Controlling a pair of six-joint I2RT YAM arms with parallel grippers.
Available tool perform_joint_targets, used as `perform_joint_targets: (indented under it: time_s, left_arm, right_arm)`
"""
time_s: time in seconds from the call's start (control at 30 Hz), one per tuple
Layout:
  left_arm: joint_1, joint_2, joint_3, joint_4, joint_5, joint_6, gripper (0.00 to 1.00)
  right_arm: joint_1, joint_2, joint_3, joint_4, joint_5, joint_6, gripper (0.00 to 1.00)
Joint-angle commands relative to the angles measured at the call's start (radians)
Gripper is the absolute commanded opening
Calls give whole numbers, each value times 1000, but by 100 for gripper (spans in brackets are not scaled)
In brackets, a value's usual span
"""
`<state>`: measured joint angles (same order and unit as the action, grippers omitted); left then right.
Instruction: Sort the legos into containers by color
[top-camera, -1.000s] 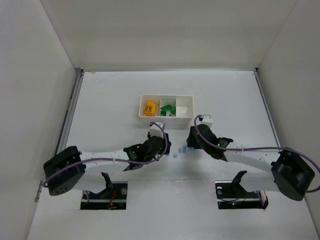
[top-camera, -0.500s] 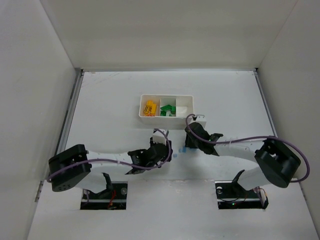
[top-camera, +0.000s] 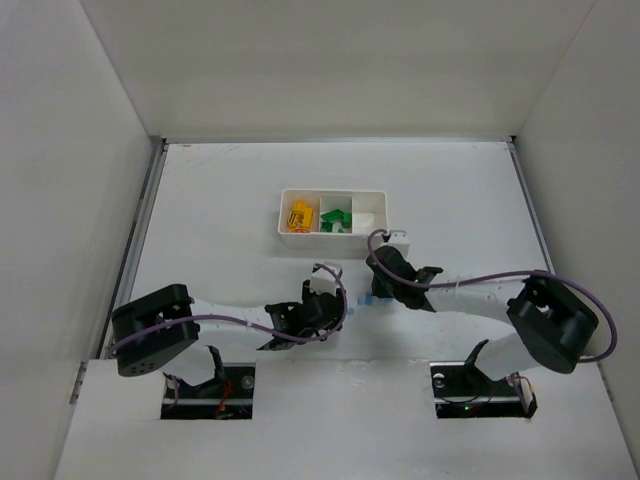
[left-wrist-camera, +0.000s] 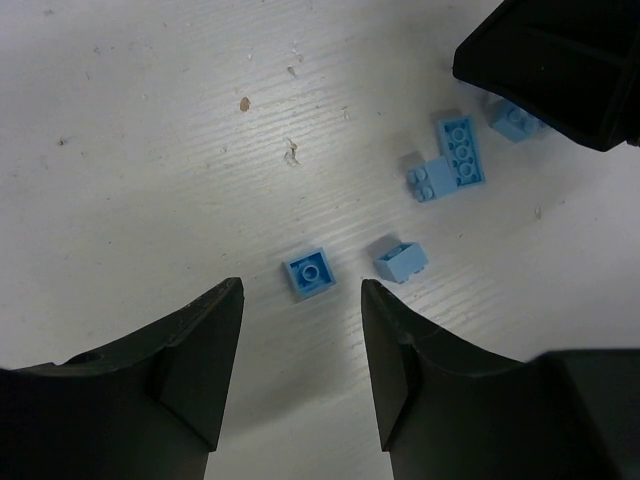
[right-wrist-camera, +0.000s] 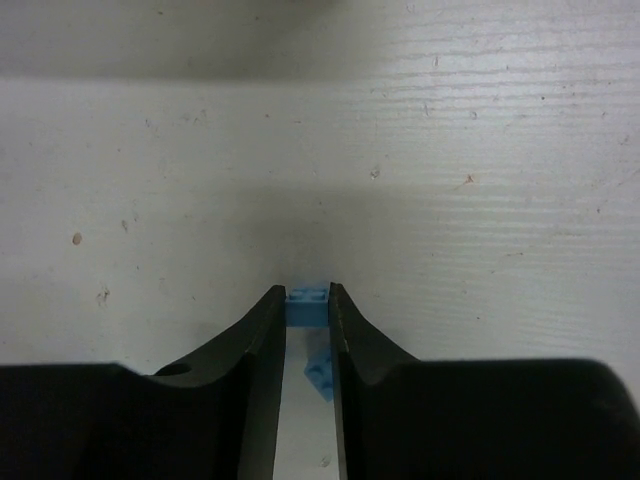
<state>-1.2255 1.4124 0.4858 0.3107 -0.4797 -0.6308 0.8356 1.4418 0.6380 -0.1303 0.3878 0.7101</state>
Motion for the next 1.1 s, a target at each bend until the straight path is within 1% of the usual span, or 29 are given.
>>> perform_joint_targets:
  time_s: [0.0,0.03,0.17,0.23,0.33,0.43,0.57,0.67,0.7,0.77,0.83,0.87,1.07]
  left_arm:
    - [-9,5,42,-5,-31,2,48]
    - [-10,8,43,-5,-31,3,48]
    - [-10,16,48,-5,-42,2,47]
    - [-7,20,53,-5,-43,2,46]
    - [-10,33,66,-5,-43,6,43]
    - [-12,49,77,-12,-45,8,40]
    - [-13,57,83,-28,-63,2,38]
    - [-15,57,85,-44,-85,-1,37]
    - [-15,59,86,-45,-92,-1,37]
    - [-16,68,92,-47,-97,3,36]
    - [-16,77,97,-48,-99,5,35]
    - [-16,82,97,-48,-99,5,35]
    - [-16,103,106,-48,-96,8,31]
  right_arm:
    - [12,-17,20,-22,22,-1,24]
    - [12,-35,17,-19,28,-1,22]
    - [21,-139,18,1,31,-17,22]
    - [21,-193,35,15,22,-46,22]
    - [4,-228,75,47,-1,-101,23]
    - [-66,-204,135,106,-32,-161,24]
    - [-141,-111,241,172,-64,-216,25]
    - [-177,-38,313,190,-73,-236,25]
    - [-190,-6,339,202,-78,-241,29]
    - [-200,37,377,207,-83,-245,42]
    - [-198,46,390,202,-69,-242,52]
    - [-195,37,381,210,-61,-239,54]
    - [-185,-73,263,245,-61,-213,54]
